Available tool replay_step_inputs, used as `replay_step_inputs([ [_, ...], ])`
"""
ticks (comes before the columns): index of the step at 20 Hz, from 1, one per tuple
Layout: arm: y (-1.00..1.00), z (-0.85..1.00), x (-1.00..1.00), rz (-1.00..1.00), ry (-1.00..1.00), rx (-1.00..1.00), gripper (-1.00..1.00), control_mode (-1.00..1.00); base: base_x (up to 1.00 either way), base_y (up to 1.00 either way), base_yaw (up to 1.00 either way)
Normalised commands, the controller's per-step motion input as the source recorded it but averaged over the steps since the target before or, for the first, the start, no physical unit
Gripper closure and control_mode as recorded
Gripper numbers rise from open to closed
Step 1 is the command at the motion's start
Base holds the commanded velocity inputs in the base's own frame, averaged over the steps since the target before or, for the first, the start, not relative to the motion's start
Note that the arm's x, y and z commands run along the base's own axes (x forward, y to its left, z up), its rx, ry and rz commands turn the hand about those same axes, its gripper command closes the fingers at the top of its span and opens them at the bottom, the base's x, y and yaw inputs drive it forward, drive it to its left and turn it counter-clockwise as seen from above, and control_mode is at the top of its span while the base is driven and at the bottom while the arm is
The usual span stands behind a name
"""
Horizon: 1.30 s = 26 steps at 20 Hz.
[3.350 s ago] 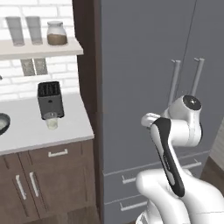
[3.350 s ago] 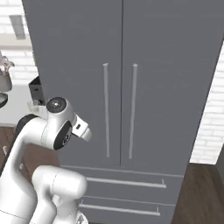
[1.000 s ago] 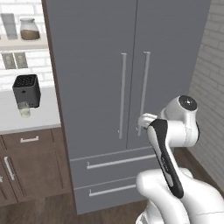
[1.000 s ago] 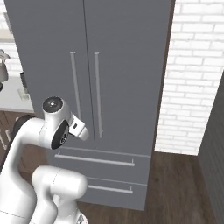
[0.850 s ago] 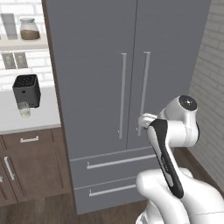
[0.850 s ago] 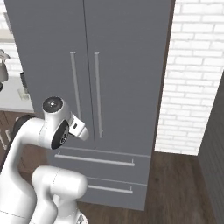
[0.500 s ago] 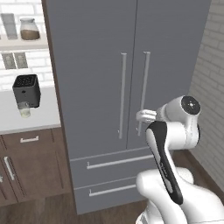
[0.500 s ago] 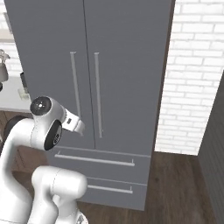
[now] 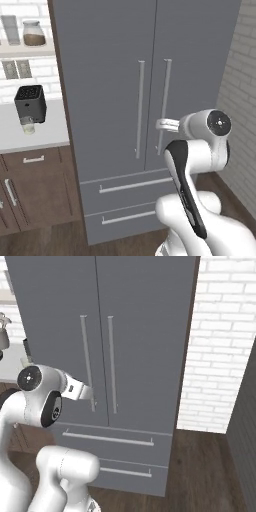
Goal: Grab a lemon wedge from the fridge and one ice cube from the ice bowl, and put them in the glass of lemonade.
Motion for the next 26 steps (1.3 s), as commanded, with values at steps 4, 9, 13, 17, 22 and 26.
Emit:
replay_step_inputs([
  [4,-0.28,0.0,0.37,0.0,-0.03,0.0,-1.0,-1.0,0.0,0.0,0.0],
  [9,-0.39,0.0,0.33,0.0,-0.07,0.03,-1.0,-1.0,0.0,0.0,0.0],
  [13,-0.04,0.0,-0.23,0.0,-0.16,0.03,-1.0,-1.0,0.0,0.0,0.0],
  [17,0.0,0.0,0.03,0.0,-0.04,0.0,-1.0,-1.0,0.0,0.0,0.0],
  [22,0.0,0.04,0.52,0.0,0.09,0.0,-1.0,-1.0,0.0,0.0,0.0],
  [26,0.0,0.07,0.53,0.0,0.13,0.0,-1.0,-1.0,0.0,0.0,0.0],
])
